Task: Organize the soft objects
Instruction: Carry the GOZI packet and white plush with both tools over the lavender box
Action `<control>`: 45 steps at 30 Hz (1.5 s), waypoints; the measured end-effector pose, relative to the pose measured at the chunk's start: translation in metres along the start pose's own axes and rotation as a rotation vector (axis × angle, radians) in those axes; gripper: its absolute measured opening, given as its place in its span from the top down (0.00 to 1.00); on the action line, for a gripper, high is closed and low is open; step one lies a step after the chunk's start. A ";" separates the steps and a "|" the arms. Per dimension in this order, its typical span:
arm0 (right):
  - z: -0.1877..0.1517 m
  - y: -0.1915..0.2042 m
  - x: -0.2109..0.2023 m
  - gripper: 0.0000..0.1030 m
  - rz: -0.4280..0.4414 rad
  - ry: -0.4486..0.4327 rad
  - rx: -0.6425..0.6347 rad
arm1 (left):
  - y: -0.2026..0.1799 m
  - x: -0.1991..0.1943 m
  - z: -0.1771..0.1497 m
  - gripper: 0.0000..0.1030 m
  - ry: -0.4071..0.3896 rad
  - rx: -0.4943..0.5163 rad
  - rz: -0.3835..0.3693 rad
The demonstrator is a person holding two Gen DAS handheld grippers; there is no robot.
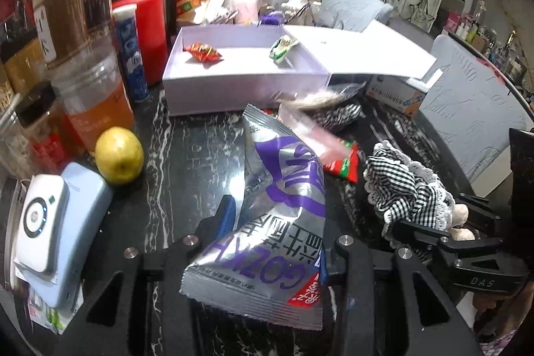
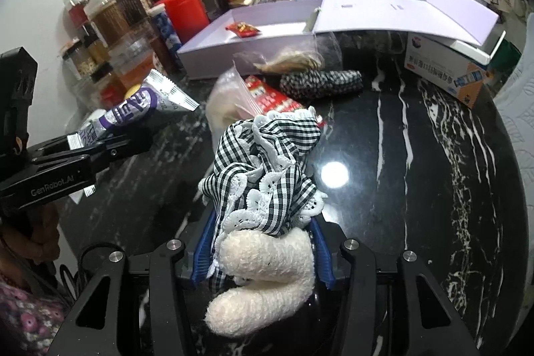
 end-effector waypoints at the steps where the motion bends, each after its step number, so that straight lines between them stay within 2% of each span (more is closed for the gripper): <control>1: 0.002 0.001 -0.002 0.51 0.008 -0.006 -0.003 | 0.000 -0.003 0.002 0.61 -0.010 -0.001 -0.003; 10: 0.033 0.018 -0.024 0.51 0.047 -0.074 -0.072 | -0.003 -0.027 0.028 0.61 -0.108 0.004 -0.028; 19: 0.070 0.025 -0.044 0.51 0.071 -0.140 -0.121 | -0.004 -0.051 0.065 0.61 -0.224 0.013 -0.016; 33: 0.146 0.018 -0.072 0.51 0.013 -0.251 -0.224 | 0.003 -0.073 0.138 0.61 -0.377 0.011 0.009; 45: 0.215 -0.009 -0.067 0.51 0.001 -0.300 -0.246 | 0.002 -0.062 0.197 0.61 -0.471 -0.012 0.025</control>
Point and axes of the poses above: each gripper's, at about its wrist camera, not at the fingertips, and x roughly the way its jaws point, y to its left, z to its top, the point moved 3 cm from there along x, roughly the way its jaws point, and after that the axes turned 13 degrees about z, right-handed, at the moved point
